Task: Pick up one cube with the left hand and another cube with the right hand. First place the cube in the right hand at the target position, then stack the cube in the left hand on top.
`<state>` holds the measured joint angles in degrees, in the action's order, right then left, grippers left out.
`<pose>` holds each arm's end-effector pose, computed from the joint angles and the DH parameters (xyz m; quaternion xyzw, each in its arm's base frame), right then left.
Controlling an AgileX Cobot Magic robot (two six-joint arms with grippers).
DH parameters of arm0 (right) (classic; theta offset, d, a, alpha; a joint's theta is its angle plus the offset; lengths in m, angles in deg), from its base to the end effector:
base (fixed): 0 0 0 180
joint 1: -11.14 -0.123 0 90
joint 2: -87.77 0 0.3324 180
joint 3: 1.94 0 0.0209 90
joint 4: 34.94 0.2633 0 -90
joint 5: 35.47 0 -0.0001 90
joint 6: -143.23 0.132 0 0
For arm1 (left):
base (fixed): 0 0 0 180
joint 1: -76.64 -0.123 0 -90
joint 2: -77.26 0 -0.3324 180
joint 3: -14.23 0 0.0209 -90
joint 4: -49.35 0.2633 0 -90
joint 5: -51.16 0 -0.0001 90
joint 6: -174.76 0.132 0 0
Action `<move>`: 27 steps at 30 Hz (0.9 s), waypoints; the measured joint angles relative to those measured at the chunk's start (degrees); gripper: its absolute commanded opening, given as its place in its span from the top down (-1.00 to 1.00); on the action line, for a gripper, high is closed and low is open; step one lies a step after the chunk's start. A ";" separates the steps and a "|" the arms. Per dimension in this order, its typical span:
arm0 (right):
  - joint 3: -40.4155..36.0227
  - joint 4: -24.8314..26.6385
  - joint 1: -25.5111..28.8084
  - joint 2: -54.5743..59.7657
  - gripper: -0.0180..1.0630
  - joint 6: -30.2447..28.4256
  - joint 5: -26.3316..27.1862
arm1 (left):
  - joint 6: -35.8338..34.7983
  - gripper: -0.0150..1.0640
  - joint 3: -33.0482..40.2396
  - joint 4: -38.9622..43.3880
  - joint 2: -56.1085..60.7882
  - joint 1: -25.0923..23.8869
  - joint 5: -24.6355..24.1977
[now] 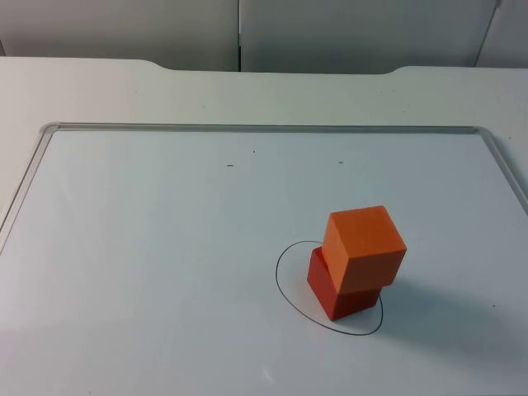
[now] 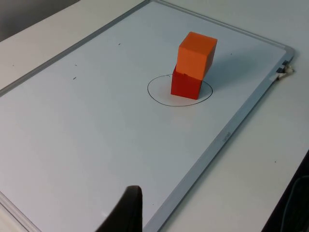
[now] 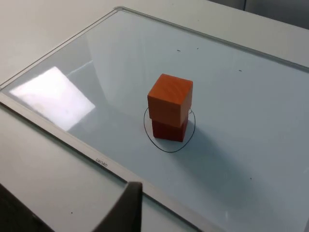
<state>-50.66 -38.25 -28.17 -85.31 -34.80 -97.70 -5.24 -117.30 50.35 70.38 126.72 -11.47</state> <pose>-0.0018 -0.0102 0.2673 -0.2725 0.8117 0.1548 0.4929 -0.0041 0.0080 0.2677 0.3622 0.7767 -0.2102 0.4704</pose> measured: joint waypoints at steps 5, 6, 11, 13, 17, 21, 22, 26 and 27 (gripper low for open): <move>0.00 0.08 0.00 0.00 -0.96 0.00 0.00 | 0.00 -0.98 0.00 0.00 0.00 0.00 0.00; 0.00 0.13 0.00 0.00 -0.96 0.10 0.00 | 0.00 -0.98 0.00 0.00 0.00 0.00 0.00; 0.00 0.23 0.00 0.00 -0.96 0.10 0.00 | 0.00 -0.98 0.00 0.00 0.00 0.00 0.00; 0.00 0.23 0.13 0.00 -0.96 0.10 0.00 | 0.00 -0.98 0.00 0.00 0.00 0.00 0.00; 0.00 0.23 3.95 0.00 -0.96 0.10 0.00 | 0.00 -0.98 0.00 0.00 0.00 0.00 0.00; 0.00 0.27 11.11 0.00 -0.96 0.10 0.00 | 0.00 -0.98 0.00 0.00 0.00 0.00 0.00; 0.00 0.27 13.53 0.00 -0.96 0.10 0.00 | 0.00 -0.98 0.00 0.00 0.00 0.00 0.00; 0.00 0.27 21.72 0.00 -0.96 0.10 0.00 | 0.00 -0.98 0.00 0.00 0.00 0.00 0.00; 0.00 0.27 24.50 0.00 -0.96 0.10 0.00 | 0.00 -0.98 0.00 0.00 0.00 0.00 0.00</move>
<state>-50.66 -37.97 -3.67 -85.31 -34.70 -97.70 -5.24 -117.30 50.35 70.38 126.72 -11.47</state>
